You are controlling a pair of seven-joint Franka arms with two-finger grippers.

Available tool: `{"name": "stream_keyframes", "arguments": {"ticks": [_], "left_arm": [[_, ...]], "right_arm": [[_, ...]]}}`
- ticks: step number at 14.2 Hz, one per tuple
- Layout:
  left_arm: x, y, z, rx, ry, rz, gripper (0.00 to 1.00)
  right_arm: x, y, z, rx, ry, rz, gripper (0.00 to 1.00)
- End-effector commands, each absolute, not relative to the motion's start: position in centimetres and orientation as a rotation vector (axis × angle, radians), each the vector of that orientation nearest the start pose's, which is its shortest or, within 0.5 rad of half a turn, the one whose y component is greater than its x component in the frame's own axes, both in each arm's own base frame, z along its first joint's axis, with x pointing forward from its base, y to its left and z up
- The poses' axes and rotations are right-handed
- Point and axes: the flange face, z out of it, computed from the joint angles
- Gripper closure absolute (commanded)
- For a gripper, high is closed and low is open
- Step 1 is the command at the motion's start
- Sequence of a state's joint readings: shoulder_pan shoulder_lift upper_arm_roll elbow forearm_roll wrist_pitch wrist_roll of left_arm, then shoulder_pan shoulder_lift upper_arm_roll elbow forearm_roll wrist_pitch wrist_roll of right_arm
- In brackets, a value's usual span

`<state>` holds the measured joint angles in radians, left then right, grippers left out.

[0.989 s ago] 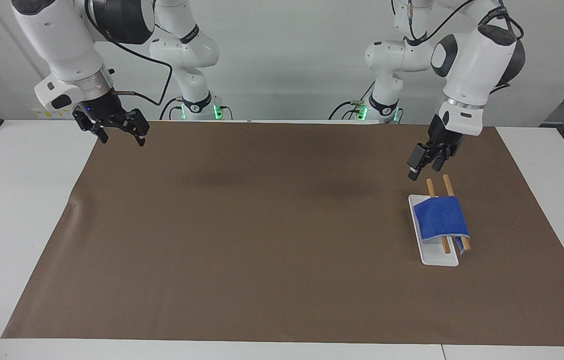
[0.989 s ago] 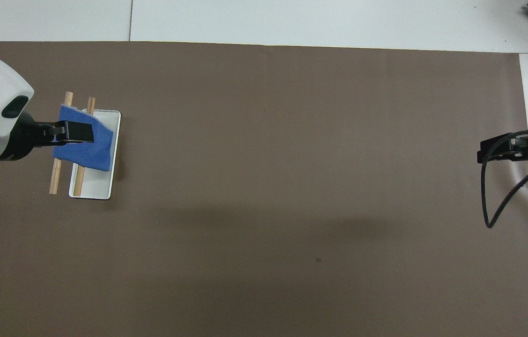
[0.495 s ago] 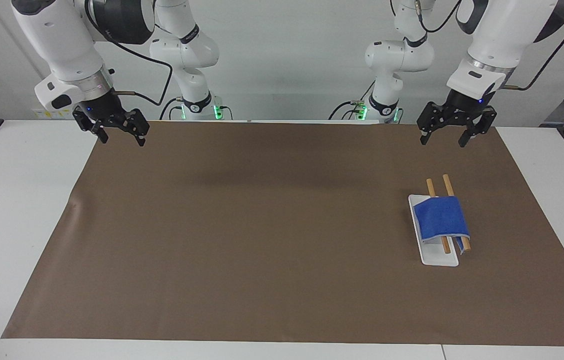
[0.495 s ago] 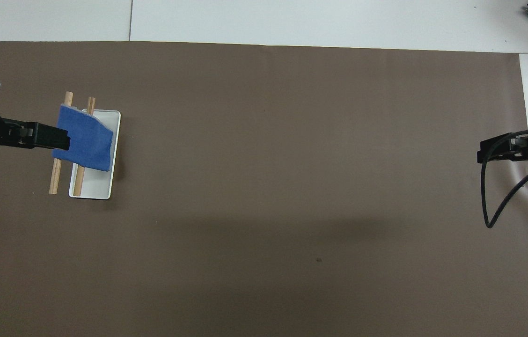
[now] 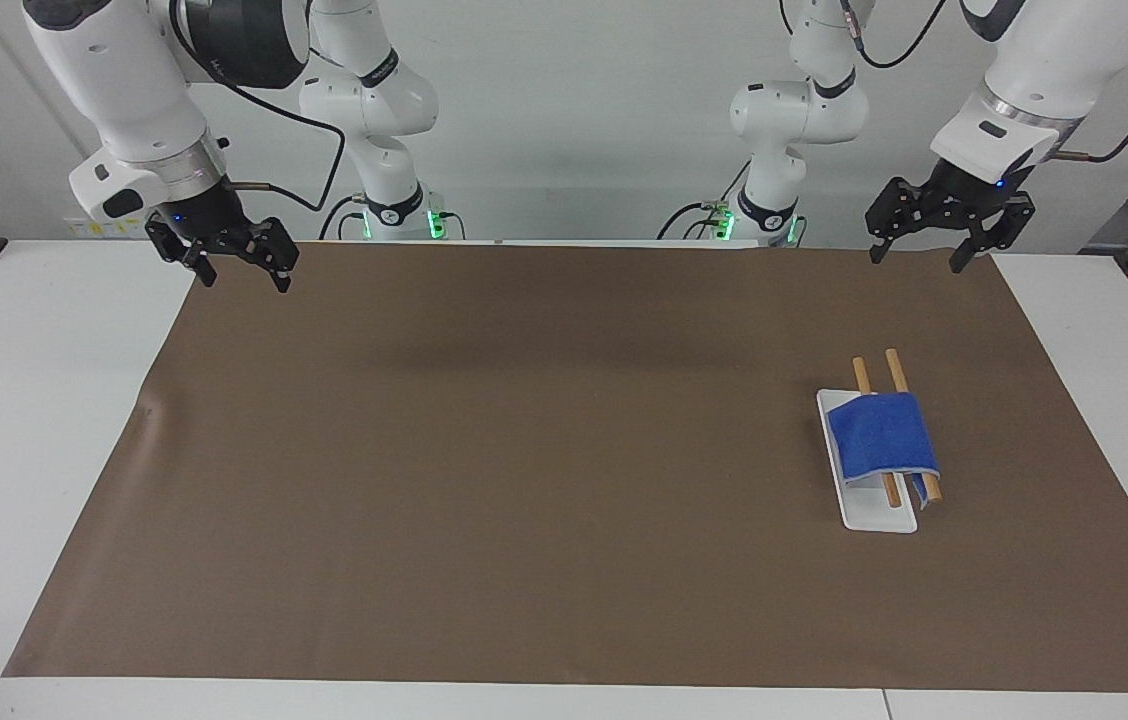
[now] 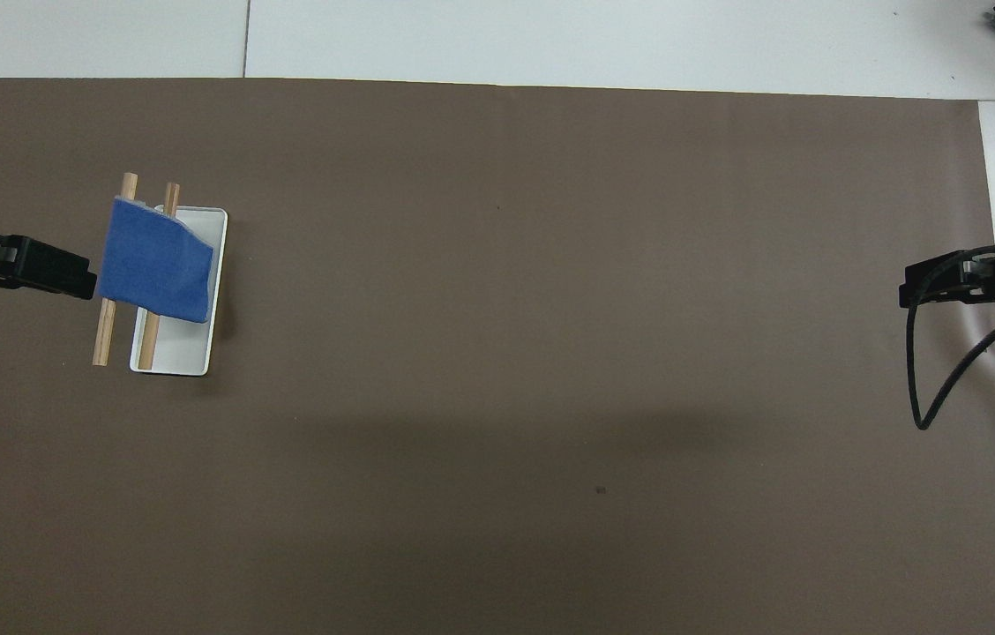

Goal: Right arm passes towel to left arm to hang
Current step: 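Open the left gripper and withdraw it from the hung towel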

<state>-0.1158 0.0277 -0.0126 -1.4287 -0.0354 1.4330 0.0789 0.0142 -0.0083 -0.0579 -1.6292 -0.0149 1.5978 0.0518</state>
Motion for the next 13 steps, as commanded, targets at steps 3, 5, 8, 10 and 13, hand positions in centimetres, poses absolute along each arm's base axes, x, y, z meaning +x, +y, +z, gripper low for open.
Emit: {"name": "stream_keyframes", "arguments": {"ticks": [3,5,8,10,13], "left_arm": [[53.21,-7.33,67.02,-3.131,0.383,0.111,0.00],[53.14,-7.07,66.76,-3.117,0.375,0.123,0.00],[53.09,-7.11,66.77,-3.108,0.376,0.122,0.00],[53.04,-7.21,66.80,-3.110,0.375,0.120,0.00],[53.12,-6.81,66.74,-3.116,0.301,0.120,0.00]], "right_arm": [[54.51,-2.80,60.44,-3.151,0.154,0.034,0.00],[54.51,-2.80,60.44,-3.151,0.154,0.034,0.00],[54.52,-2.72,60.51,-3.151,0.151,0.031,0.00],[54.52,-2.72,60.51,-3.151,0.151,0.032,0.00],[54.52,-2.72,60.44,-3.151,0.151,0.034,0.00]]}}
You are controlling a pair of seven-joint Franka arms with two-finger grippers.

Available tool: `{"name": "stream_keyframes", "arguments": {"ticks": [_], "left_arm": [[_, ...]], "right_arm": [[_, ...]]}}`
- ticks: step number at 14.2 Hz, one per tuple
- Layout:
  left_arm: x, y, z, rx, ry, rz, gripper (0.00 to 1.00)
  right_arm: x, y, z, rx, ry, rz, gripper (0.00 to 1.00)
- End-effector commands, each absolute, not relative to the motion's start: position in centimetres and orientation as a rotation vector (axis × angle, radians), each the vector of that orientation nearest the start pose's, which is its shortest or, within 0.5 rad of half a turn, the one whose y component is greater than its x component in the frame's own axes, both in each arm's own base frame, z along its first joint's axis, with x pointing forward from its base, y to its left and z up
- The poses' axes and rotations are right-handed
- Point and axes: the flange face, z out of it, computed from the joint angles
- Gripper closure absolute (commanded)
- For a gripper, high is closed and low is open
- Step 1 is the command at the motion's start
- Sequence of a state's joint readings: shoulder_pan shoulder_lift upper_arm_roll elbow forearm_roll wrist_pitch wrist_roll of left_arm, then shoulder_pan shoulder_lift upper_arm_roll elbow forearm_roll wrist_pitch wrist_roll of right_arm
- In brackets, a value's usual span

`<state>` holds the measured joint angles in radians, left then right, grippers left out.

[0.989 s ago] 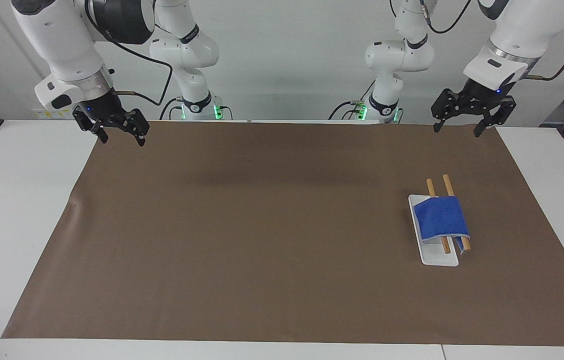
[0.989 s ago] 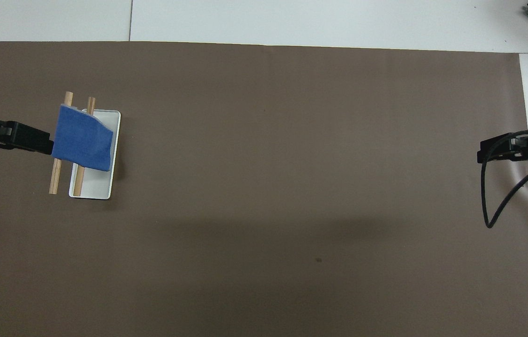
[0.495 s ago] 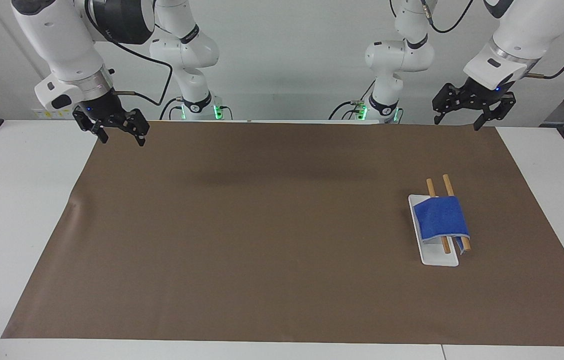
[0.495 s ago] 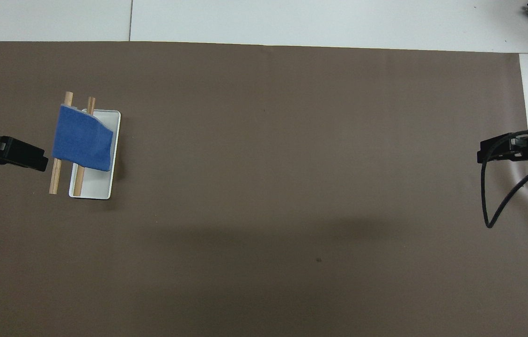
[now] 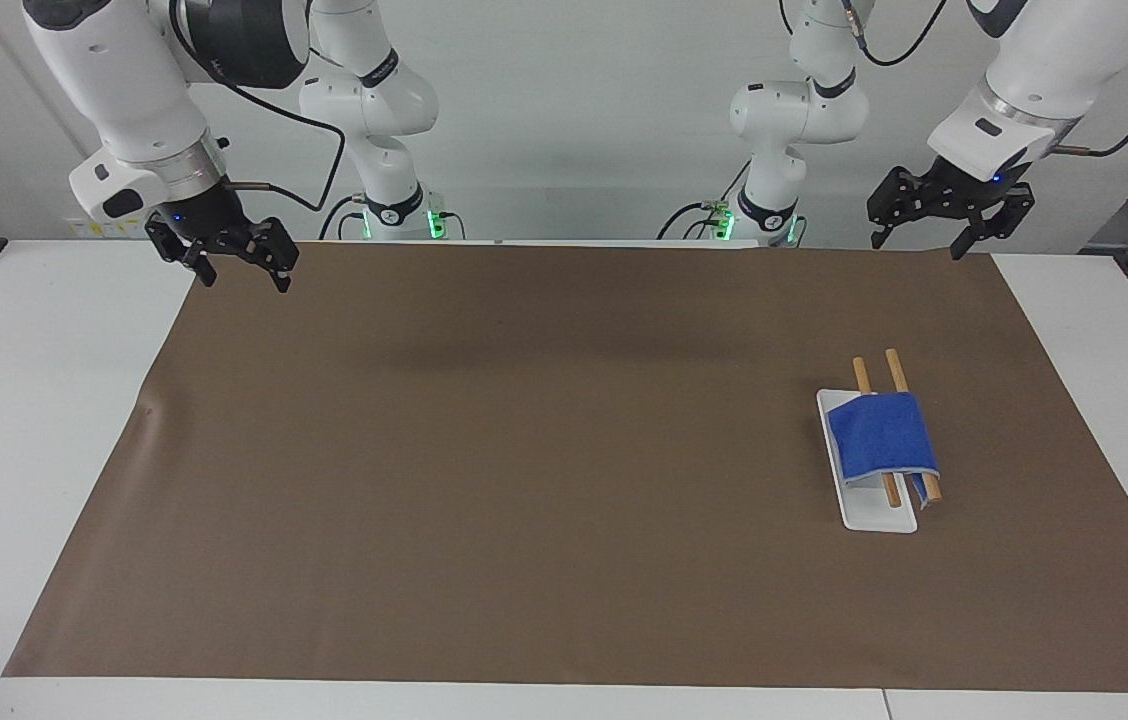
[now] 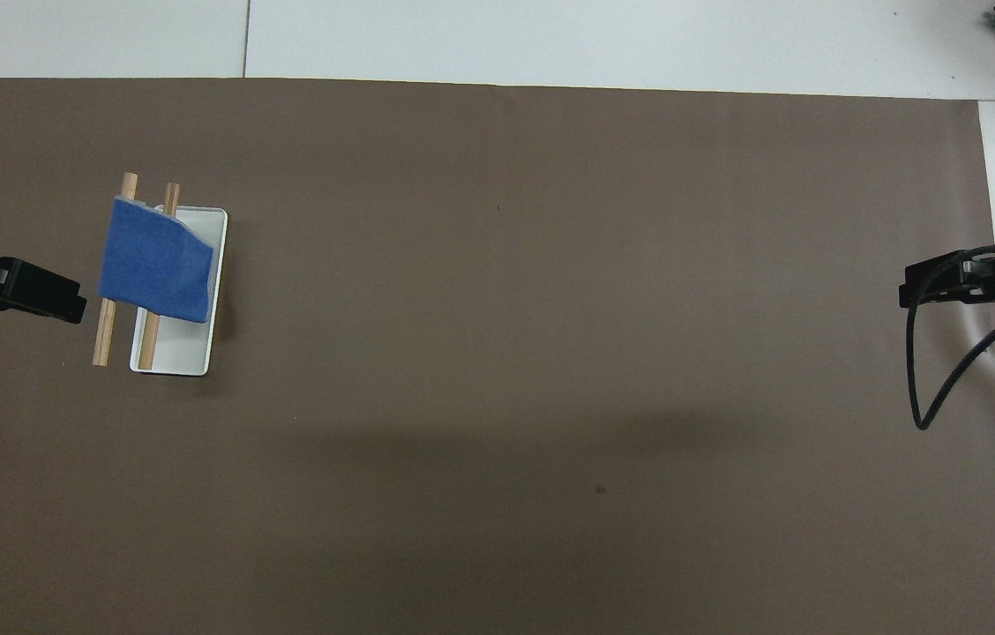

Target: Right arm passes towel to left arm to hang

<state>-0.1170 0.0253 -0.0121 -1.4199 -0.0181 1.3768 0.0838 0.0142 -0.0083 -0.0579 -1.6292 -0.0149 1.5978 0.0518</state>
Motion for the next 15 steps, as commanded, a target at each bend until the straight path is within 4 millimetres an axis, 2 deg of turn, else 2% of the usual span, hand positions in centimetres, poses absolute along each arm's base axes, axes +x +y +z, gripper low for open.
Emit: {"name": "stream_keyframes", "arguments": {"ticks": [1,15], "left_arm": [[52.96,-6.70,66.97,-3.117,0.298,0.115,0.00],[52.36,-6.30,67.06,-3.118,0.288,0.120,0.00]], "right_arm": [[54.52,-2.72,60.51,-3.151,0.151,0.032,0.00],[54.52,-2.72,60.44,-3.151,0.151,0.034,0.00]]}}
